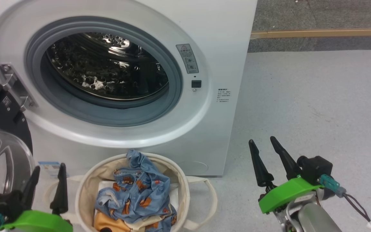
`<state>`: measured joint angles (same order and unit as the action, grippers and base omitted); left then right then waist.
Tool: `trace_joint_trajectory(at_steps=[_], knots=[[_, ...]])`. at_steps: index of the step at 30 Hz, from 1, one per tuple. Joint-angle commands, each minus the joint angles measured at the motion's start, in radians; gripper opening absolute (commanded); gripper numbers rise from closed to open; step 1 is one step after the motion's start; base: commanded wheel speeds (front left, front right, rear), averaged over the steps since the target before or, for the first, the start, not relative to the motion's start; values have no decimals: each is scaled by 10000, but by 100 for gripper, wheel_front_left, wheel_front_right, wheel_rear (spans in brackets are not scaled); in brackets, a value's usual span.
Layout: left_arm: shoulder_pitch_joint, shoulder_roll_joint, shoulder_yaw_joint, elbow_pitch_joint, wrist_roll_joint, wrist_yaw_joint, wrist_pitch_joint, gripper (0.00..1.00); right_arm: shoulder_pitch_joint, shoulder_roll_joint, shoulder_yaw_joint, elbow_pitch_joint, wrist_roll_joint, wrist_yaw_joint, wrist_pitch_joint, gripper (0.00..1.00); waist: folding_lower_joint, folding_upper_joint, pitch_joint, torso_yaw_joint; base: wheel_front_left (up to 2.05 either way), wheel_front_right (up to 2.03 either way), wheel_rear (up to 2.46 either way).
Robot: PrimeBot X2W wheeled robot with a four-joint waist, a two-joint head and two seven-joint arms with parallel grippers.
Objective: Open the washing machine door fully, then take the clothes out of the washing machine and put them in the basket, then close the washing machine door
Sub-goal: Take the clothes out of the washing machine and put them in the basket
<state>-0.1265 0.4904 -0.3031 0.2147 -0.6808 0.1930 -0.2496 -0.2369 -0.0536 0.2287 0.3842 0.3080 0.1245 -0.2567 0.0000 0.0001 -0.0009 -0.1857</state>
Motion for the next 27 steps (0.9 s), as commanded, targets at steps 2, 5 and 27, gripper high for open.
trace_joint_trajectory(at_steps=[2, 5, 27], knots=[[-39, 477, 530, -609, 18, 126, -81, 100, -131, 34, 211, -260, -12, 62, -51, 100, 0, -1, -57, -59, 0, 0, 0], [97, 504, 533, -766, -1, 173, -51, 100, -135, 34, 203, -274, 10, 62, -51, 100, 0, -1, -72, -75, 0, 0, 0], [56, 707, 521, -804, 19, 247, 83, 100, -184, 34, 17, -294, -57, 62, -51, 100, 0, -1, 9, -110, 0, 0, 0]])
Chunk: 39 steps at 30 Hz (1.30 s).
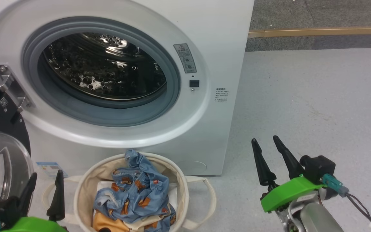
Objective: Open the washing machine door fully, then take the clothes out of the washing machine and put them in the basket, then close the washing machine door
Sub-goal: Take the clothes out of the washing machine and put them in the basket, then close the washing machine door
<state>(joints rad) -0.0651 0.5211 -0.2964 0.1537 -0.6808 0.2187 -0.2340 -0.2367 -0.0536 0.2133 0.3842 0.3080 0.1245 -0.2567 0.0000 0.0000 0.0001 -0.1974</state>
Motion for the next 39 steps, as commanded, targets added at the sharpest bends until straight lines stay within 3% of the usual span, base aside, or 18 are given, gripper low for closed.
trace_joint_trajectory(at_steps=[1, 31, 39], knots=[[-561, 405, 448, -186, 23, -19, -77, 100, -185, 34, 167, -293, -58, 62, -51, 100, 0, 0, -6, 15, 0, 0, 0], [-696, 392, 258, 43, -29, -154, -123, 100, -157, 34, 179, -248, -35, 62, -51, 100, 0, 0, -59, 176, 0, 0, 0], [-719, 392, 241, 164, -80, -237, -141, 100, -155, 34, 203, -198, -41, 62, -51, 100, 0, 0, -99, 198, -88, 39, 49]])
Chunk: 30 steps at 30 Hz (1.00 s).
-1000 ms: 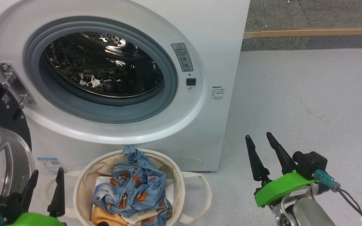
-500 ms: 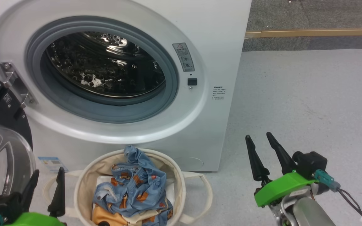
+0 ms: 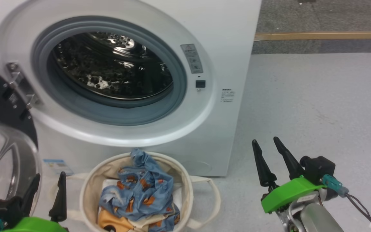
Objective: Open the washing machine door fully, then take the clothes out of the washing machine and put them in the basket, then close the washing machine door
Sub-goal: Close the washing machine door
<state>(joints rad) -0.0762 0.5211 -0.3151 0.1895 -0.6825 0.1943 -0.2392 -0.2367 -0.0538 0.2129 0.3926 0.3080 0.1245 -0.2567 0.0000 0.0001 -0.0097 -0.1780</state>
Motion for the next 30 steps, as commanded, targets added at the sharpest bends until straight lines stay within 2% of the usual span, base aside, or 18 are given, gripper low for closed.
trace_joint_trajectory(at_steps=[1, 17, 22, 30], knots=[[-614, 393, 418, -189, -64, -9, -90, 100, -152, 36, 206, -280, -43, 62, -51, 100, 0, -1, 1, 10, -153, 96, 57], [-706, 401, 362, -52, -98, -124, -119, 100, -115, 36, 249, -288, 19, 62, -51, 100, 0, -1, 36, 38, -209, 155, 54], [-661, 313, 467, -29, -227, -51, -130, 100, -113, 36, 229, -318, 33, 62, -51, 100, 0, -1, 77, 27, -97, 97, 0], [-608, 264, 576, -81, -252, 77, -151, 100, -69, 36, 231, -351, 63, 62, -51, 100, 0, -1, 91, 114, -17, 17, 0]])
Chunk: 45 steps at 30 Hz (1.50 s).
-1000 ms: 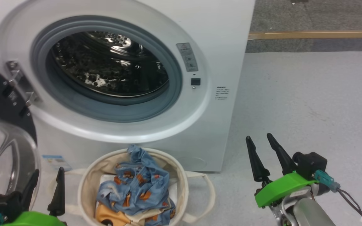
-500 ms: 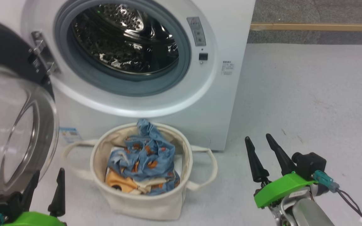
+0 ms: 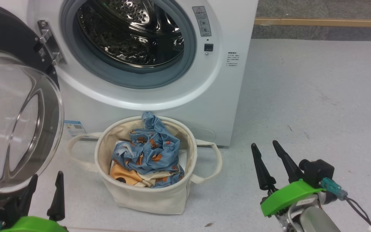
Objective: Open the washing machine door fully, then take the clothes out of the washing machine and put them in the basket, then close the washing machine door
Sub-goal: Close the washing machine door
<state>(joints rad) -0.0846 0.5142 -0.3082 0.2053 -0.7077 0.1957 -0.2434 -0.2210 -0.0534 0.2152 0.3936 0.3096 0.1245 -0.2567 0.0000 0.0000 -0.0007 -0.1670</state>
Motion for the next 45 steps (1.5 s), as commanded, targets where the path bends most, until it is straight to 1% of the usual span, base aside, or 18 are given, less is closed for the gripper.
trace_joint_trajectory(at_steps=[1, 9, 16, 23, 35, 42, 45], knots=[[-520, 359, 490, -240, 52, 90, -111, 100, -226, 32, 217, -368, 47, 62, -51, 100, 0, 0, 14, 31, 0, 0, 0], [-545, 328, 580, -321, 223, 263, -140, 100, -163, 32, 170, -358, 28, 62, -51, 100, 0, 0, -36, 417, 0, 0, 0], [-439, 250, 822, -401, 354, 468, -164, 100, -41, 32, 183, -319, 67, 62, -51, 100, 0, 0, -183, 1208, 0, 0, 0], [-215, 165, 1134, -473, 185, 611, -171, 100, 84, 32, 316, -247, 197, 62, -51, 100, 0, 0, -339, 2490, 0, 0, 0], [105, 267, 1631, -731, 2, 982, -172, 100, 374, 32, 492, -319, 491, 62, -51, 100, 0, 0, -669, 4857, 0, 0, 0], [110, 329, 1707, -840, -32, 1123, -115, 100, 517, 32, 574, -396, 609, 62, -51, 100, 0, 0, -771, 5941, 0, 0, 0], [118, 348, 1745, -882, -33, 1186, -105, 100, 468, 32, 686, -415, 609, 62, -51, 100, 0, 0, -647, 6194, 0, 0, 0]])
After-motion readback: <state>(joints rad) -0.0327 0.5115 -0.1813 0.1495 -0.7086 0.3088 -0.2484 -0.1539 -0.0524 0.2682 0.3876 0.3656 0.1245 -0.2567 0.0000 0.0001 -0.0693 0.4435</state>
